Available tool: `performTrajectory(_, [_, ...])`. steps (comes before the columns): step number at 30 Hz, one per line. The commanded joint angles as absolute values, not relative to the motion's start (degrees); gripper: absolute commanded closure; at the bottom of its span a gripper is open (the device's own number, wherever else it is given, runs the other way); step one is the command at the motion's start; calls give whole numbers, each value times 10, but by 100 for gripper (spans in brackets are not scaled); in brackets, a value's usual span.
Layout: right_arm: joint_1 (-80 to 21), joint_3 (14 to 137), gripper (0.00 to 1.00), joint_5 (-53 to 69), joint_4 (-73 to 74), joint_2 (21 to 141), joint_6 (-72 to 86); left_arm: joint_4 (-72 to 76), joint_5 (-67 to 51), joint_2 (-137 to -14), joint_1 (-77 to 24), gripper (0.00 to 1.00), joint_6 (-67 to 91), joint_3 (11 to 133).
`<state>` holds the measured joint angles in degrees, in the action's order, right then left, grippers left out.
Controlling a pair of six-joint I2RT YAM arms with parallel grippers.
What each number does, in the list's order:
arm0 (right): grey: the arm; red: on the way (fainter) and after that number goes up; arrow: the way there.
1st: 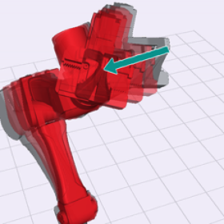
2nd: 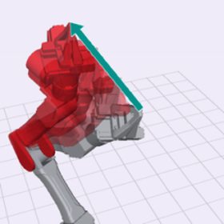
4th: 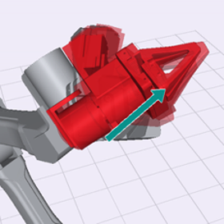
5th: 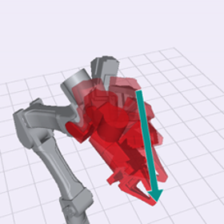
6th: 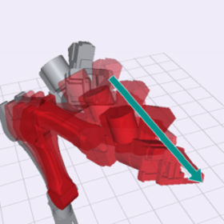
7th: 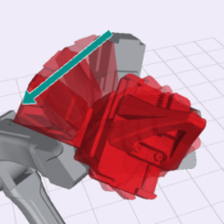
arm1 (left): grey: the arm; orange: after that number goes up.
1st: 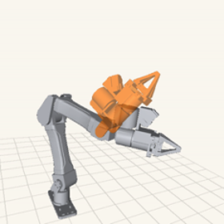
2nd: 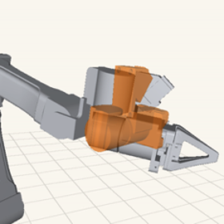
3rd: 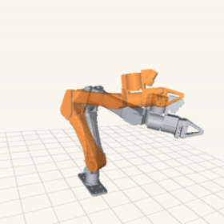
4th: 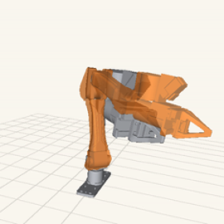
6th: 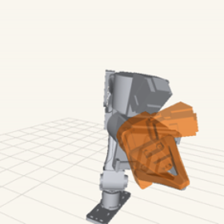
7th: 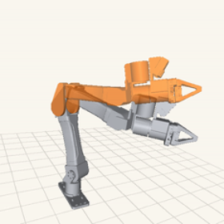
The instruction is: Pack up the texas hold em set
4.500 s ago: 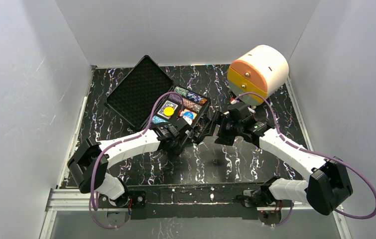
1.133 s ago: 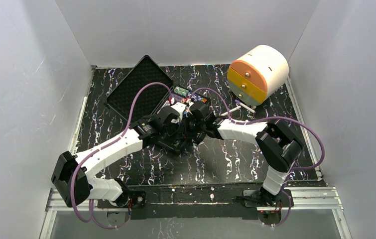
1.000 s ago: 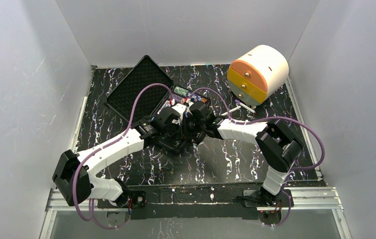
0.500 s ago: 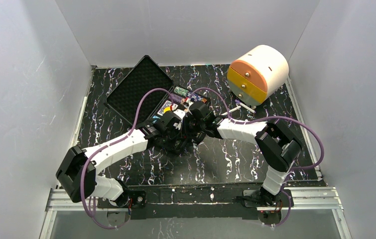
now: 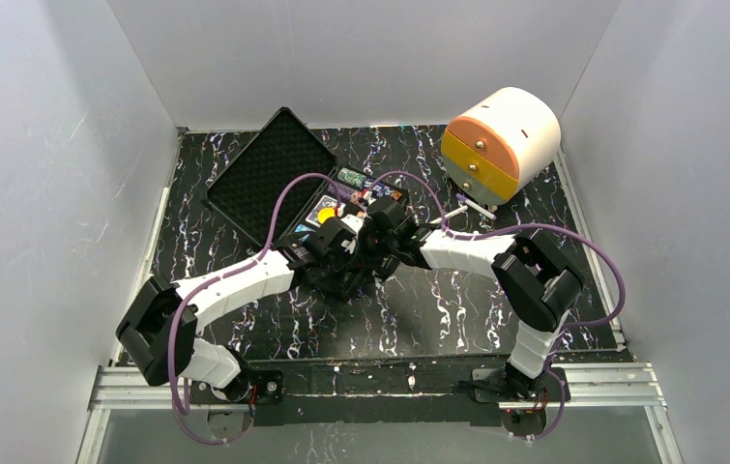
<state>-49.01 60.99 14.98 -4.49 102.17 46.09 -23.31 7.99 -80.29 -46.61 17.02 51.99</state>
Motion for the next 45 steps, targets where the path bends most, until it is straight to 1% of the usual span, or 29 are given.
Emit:
performTrajectory(1, [-507, 615, 64, 194, -1, 1034, 463, -224, 138, -809, -464, 88, 172, 515])
performTrajectory(4, [-507, 614, 64, 194, -1, 1034, 463, -228, 152, -804, -464, 81, 173, 517])
performTrajectory(10, [-507, 614, 64, 194, -1, 1033, 465, -230, 144, -792, -464, 73, 174, 518])
performTrajectory(13, [-507, 614, 64, 194, -1, 1033, 466, -233, 144, -783, -464, 74, 175, 518])
performTrajectory(17, [-507, 614, 64, 193, -1, 1032, 467, -238, 144, -776, -465, 83, 176, 519])
performTrajectory(19, [-507, 614, 64, 194, -1, 1031, 467, -243, 140, -772, -464, 83, 177, 521])
performTrajectory(21, [-507, 614, 64, 195, -1, 1031, 467, -257, 140, -763, -464, 76, 185, 524])
performTrajectory(24, [-507, 614, 64, 190, -1, 1027, 467, -286, 145, -733, -464, 52, 215, 517])
performTrajectory(25, [-507, 614, 64, 187, -1, 1023, 467, -295, 149, -719, -464, 47, 227, 513])
performTrajectory(26, [-507, 615, 64, 184, -1, 1019, 466, -306, 151, -704, -464, 44, 239, 510])
performTrajectory(29, [-507, 630, 63, 171, 27, 1008, 459, -347, 177, -660, -464, 41, 270, 511])
performTrajectory(33, [-509, 657, 53, 140, 54, 988, 436, -386, 261, -597, -464, 37, 299, 530])
performTrajectory(35, [-517, 680, 47, 110, 81, 976, 421, -395, 326, -562, -464, 34, 305, 544])
performTrajectory(38, [-538, 712, 38, 57, 131, 967, 397, -402, 402, -522, -464, 29, 315, 564])
performTrajectory(42, [-579, 740, 33, -24, 176, 962, 375, -399, 478, -479, -464, 27, 320, 585])
performTrajectory(45, [-620, 753, 30, -63, 194, 964, 356, -389, 513, -450, -464, 26, 326, 590])
